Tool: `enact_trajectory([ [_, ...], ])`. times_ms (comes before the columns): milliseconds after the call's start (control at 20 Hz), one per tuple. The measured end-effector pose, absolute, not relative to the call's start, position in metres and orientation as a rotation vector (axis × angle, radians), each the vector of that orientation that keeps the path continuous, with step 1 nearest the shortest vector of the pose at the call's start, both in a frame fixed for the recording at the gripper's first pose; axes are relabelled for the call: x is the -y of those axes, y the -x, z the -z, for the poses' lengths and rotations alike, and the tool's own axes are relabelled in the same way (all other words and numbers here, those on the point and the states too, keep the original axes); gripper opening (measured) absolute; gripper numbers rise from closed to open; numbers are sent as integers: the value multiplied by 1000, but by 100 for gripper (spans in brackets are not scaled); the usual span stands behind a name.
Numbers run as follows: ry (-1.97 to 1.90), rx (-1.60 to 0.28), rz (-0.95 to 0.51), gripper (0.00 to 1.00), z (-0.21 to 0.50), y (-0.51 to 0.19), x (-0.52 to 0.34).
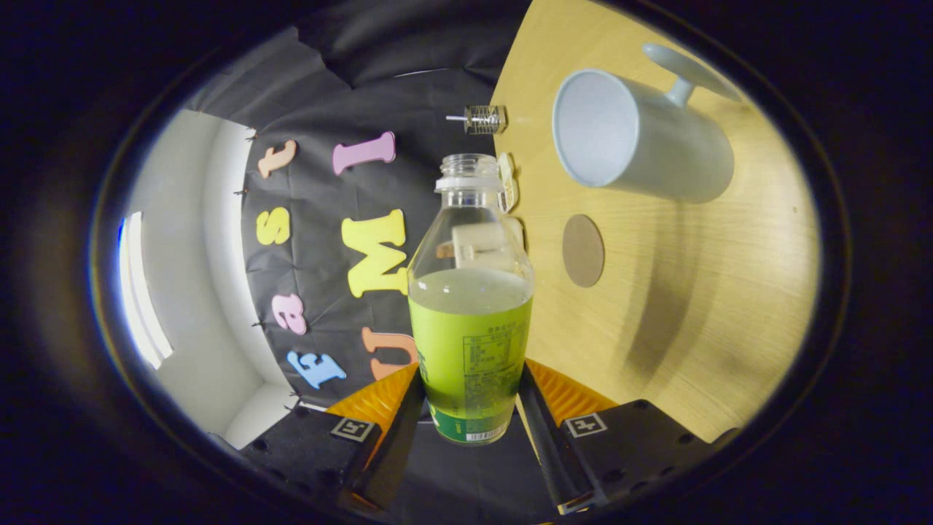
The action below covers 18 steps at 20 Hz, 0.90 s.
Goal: Take the bottle from table, then pour the juice into the cup, finally place the bottle on the coaster
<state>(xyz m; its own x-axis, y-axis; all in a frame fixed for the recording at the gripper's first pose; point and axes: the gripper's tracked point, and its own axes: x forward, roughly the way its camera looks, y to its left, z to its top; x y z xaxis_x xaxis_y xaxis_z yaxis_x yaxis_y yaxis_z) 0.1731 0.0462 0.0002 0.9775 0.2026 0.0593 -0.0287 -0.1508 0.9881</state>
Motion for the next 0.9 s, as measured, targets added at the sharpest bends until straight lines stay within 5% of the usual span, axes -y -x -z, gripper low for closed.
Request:
enact_trajectory([
  [900,-1908,-103,-222,80,-14,-187,-45],
])
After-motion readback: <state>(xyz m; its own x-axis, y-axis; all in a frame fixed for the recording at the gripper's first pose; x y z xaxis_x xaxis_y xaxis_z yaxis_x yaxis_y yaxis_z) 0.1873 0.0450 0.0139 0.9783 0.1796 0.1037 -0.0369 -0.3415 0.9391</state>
